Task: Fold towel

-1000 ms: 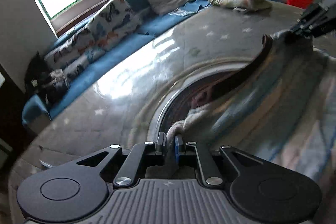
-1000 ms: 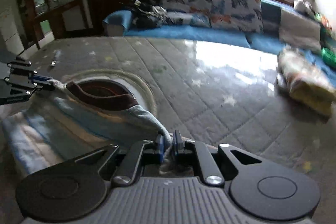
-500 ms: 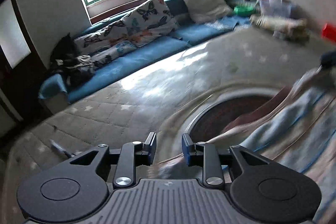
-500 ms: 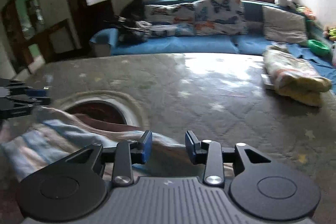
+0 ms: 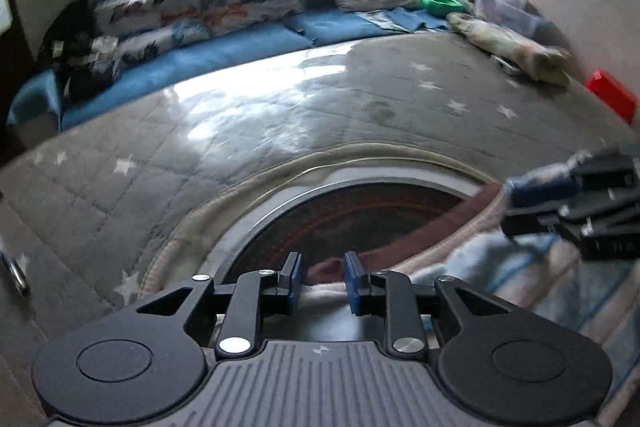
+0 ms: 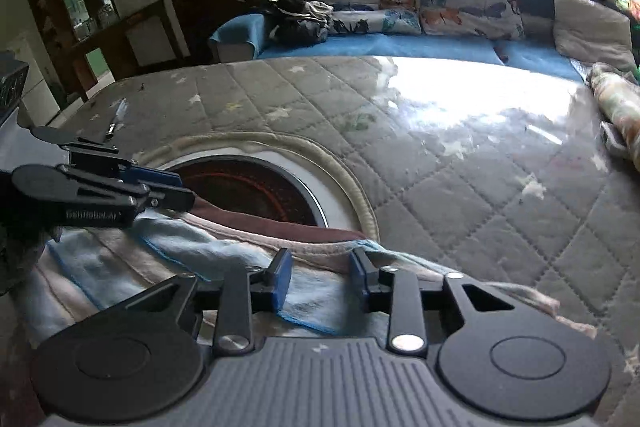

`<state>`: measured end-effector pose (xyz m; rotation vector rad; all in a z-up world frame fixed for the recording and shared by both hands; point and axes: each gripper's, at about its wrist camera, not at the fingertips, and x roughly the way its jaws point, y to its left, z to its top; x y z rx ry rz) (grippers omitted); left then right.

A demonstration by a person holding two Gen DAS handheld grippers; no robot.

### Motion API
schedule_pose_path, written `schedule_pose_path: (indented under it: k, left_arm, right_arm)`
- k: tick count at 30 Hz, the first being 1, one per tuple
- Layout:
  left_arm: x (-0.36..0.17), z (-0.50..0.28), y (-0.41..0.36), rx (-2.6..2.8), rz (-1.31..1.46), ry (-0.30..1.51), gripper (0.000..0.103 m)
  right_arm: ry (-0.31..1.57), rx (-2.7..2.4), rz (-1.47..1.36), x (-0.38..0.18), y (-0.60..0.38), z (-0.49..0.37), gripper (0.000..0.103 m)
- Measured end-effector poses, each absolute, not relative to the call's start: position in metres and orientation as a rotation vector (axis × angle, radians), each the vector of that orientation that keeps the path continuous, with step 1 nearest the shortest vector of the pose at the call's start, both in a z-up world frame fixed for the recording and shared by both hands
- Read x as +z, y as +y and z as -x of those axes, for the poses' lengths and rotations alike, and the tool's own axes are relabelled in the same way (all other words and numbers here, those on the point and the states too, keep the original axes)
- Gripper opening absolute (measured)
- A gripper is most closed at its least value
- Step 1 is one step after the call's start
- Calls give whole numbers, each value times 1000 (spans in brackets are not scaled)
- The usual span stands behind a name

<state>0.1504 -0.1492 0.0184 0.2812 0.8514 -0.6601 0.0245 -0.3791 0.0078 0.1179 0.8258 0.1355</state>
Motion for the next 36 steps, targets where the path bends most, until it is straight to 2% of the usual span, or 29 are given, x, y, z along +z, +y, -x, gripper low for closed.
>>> schedule_pose_path:
  k: [8, 16, 29, 36]
  left_arm:
    - [36, -127, -150, -714, -264, 818, 24]
    - [26, -135, -151, -722, -245, 856, 25]
    - [24, -125, -156, -696, -289, 811, 25]
    - [40, -86, -145, -635, -326, 684, 26]
  right_arm:
    - [778, 178, -38, 17, -355, -19, 25]
    - [792, 302, 88, 10, -312, -16, 25]
    - [853, 574, 114, 11, -272, 77, 27]
    - [813, 481, 51, 28, -293, 113, 28]
